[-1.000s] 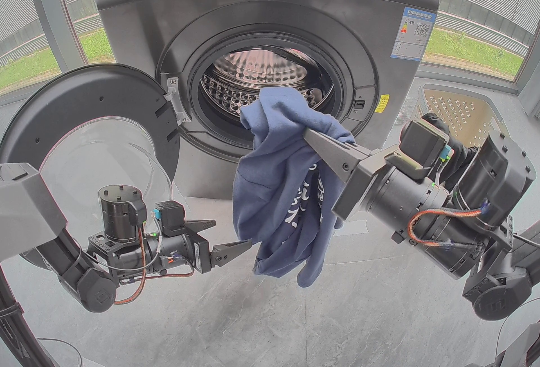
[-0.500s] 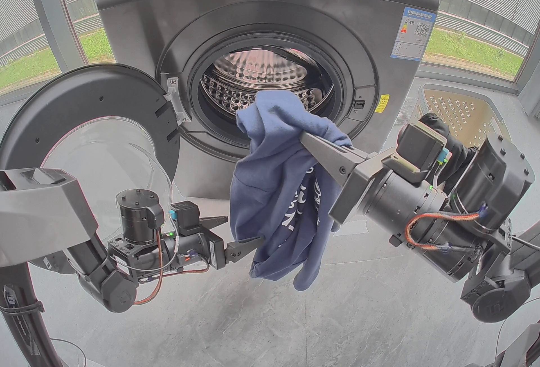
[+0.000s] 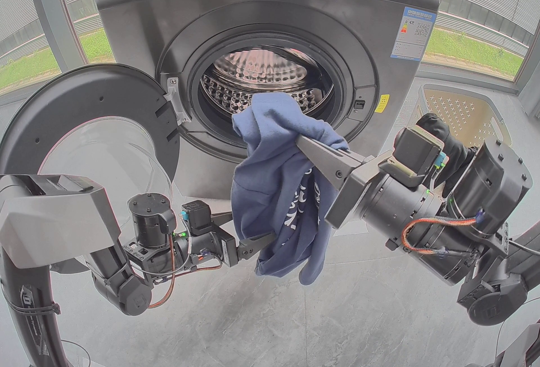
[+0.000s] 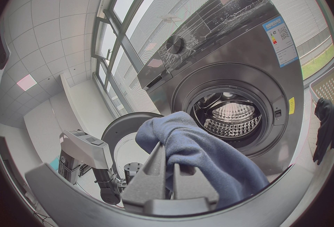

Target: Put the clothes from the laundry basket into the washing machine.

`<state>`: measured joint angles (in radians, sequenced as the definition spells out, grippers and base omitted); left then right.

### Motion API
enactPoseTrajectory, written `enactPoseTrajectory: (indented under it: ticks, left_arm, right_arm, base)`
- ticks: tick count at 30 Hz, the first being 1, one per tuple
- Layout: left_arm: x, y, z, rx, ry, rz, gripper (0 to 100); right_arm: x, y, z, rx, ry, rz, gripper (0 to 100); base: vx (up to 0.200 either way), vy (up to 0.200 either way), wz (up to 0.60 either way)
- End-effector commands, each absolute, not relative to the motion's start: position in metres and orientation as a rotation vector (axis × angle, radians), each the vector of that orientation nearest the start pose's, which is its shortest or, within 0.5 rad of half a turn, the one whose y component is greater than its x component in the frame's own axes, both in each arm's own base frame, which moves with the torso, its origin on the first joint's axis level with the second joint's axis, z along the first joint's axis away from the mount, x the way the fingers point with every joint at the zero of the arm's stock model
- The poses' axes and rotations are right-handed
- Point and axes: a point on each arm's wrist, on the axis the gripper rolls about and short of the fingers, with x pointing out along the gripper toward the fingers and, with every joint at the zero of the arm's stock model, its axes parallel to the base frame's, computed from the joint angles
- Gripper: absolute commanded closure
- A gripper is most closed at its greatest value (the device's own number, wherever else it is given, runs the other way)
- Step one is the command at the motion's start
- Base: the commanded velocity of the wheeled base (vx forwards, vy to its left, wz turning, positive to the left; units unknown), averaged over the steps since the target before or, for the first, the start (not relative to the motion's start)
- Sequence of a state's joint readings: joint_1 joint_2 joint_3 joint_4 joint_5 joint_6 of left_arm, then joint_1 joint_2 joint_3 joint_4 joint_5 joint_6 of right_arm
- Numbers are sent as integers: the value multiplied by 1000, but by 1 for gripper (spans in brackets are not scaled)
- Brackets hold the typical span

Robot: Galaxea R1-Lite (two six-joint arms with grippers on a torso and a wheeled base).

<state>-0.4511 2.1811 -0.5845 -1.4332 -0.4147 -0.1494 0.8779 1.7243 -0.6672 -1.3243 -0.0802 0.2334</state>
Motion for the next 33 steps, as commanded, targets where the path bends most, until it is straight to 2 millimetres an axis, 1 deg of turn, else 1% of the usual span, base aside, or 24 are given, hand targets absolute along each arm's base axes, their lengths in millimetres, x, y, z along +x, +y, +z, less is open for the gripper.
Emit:
enactPoseTrajectory:
  ticks: [1, 2, 7, 12, 15, 19, 21, 23, 24, 25, 27, 28, 32, 33]
  left_arm:
    - [303, -161, 52, -138, 228, -860, 0]
    - [302, -163, 53, -142, 222, -866, 100]
    - [299, -166, 53, -141, 222, -877, 100]
    - [296, -164, 57, -150, 193, -869, 100]
    - [287, -159, 57, -151, 185, -857, 100]
    - [274, -148, 73, -149, 159, -845, 100]
    - [264, -144, 84, -149, 137, -850, 100]
    - [262, -143, 87, -151, 132, -850, 100]
    - [248, -137, 104, -156, 89, -852, 100]
    - [244, -136, 107, -158, 83, -854, 100]
    - [244, -136, 107, -158, 83, -854, 100]
    - [239, -133, 109, -156, 83, -853, 100]
    - [241, -132, 112, -154, 68, -850, 100]
    - [240, -132, 119, -161, 41, -852, 100]
  right_arm:
    - [191, 229, 206, 346, -148, 821, 100]
    - [192, 229, 206, 346, -148, 821, 100]
    - [192, 230, 205, 344, -145, 821, 100]
    - [193, 230, 203, 341, -140, 819, 100]
    - [193, 230, 201, 337, -133, 820, 100]
    - [193, 229, 198, 332, -124, 814, 100]
    - [195, 229, 195, 327, -115, 812, 100]
    - [195, 229, 195, 327, -115, 812, 100]
    - [197, 230, 192, 322, -107, 806, 100]
    - [197, 230, 191, 321, -104, 808, 100]
    - [197, 230, 191, 321, -104, 808, 100]
    - [198, 233, 188, 317, -95, 810, 100]
    - [202, 236, 181, 306, -74, 805, 100]
    - [205, 237, 176, 299, -62, 799, 100]
  base:
    - [0, 0, 0]
    - [0, 0, 0]
    - [0, 0, 0]
    - [0, 0, 0]
    - [0, 0, 0]
    - [0, 0, 0]
    - [0, 0, 0]
    - [0, 0, 0]
    - [0, 0, 0]
    - [0, 0, 0]
    - [0, 0, 0]
    - [0, 0, 0]
    - [0, 0, 0]
    - [0, 0, 0]
